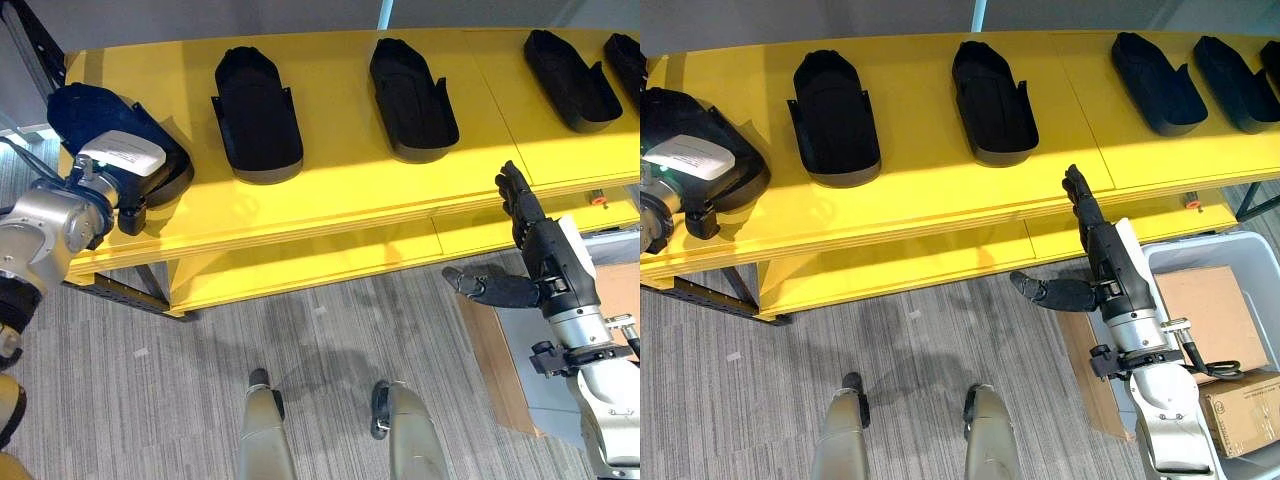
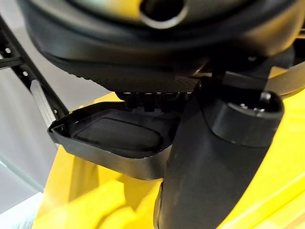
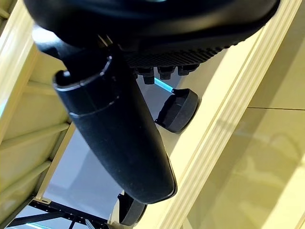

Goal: Move parts from the plastic box to the shelf.

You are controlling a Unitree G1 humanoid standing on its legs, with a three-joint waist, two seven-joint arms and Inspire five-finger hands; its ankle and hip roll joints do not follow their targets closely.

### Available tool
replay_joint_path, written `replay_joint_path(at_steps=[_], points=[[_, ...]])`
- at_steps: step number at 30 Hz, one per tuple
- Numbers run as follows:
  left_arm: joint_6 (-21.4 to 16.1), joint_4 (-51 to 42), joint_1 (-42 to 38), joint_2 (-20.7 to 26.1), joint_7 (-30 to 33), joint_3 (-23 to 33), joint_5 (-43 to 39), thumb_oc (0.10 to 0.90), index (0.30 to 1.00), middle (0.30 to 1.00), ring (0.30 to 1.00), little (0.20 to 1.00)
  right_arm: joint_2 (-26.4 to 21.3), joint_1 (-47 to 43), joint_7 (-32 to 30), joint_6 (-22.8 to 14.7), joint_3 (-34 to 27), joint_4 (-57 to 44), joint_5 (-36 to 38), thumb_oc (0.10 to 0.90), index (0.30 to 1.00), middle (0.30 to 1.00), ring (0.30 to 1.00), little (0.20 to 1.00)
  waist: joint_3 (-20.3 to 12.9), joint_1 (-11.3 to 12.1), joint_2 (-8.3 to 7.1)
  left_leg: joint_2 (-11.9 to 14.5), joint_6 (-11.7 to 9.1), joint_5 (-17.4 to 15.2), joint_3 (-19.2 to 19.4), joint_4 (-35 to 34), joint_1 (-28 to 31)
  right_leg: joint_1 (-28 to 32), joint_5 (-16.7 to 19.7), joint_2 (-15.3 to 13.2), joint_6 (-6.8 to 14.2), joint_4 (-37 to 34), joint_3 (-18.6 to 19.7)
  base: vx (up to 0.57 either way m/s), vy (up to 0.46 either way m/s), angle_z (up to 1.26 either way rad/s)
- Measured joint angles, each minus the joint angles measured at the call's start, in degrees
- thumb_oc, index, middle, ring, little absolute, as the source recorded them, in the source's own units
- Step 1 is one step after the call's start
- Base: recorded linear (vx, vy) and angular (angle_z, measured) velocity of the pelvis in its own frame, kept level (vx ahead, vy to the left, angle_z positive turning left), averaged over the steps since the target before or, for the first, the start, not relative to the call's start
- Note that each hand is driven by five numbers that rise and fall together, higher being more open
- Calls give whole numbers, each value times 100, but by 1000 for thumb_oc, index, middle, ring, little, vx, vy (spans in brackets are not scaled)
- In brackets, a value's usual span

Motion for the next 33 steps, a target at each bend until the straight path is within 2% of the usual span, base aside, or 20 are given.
replay_joint_path(at_steps=[7, 13, 15, 22, 33], points=[[-126, -236, -13, 97, 13, -235, 582, 900, 1000, 1000, 1000, 1000, -3, 10, 23, 0, -8, -24, -1, 900, 1000, 1000, 1000, 1000, -4, 14, 7, -2, 0, 0, 3, -9, 1, 2, 0, -5, 0, 7, 4, 0, 0, 0], [-366, -631, -161, 578, 148, -780, 1160, 900, 1000, 1000, 1000, 1000, -6, 44, 31, -4, -100, -143, -1, 900, 1000, 1000, 1000, 1000, -11, 22, 26, -5, 0, 0, 9, -10, 4, 3, 0, -7, 1, 3, 4, 0, 0, 0], [-486, -933, -220, 901, 173, -1046, 1275, 900, 1000, 1000, 1000, 1000, -34, 34, 34, -6, -102, -145, -1, 900, 1000, 1000, 1000, 1000, -11, 9, 35, -6, 0, 0, 14, -7, 10, 3, 0, -12, 1, 3, 7, 0, 0, 0], [-903, -1477, -419, 1400, 254, -1577, 1734, 900, 1000, 1000, 1000, 1000, -209, 54, 46, -7, -107, -145, -3, 900, 1000, 1000, 1000, 1000, -25, 33, 131, -15, 1, 0, 20, -22, 13, 3, -1, -19, -1, 4, 18, 0, 0, 0], [-1205, -1735, -633, 1651, 388, -1984, 2114, 900, 1000, 1000, 1000, 1000, -231, 55, 81, -8, -107, -145, -5, 900, 1000, 1000, 1000, 1000, -79, 29, 236, -19, 2, -1, 36, -29, 16, -5, 3, -22, 6, -6, 32, 0, 0, 0]])
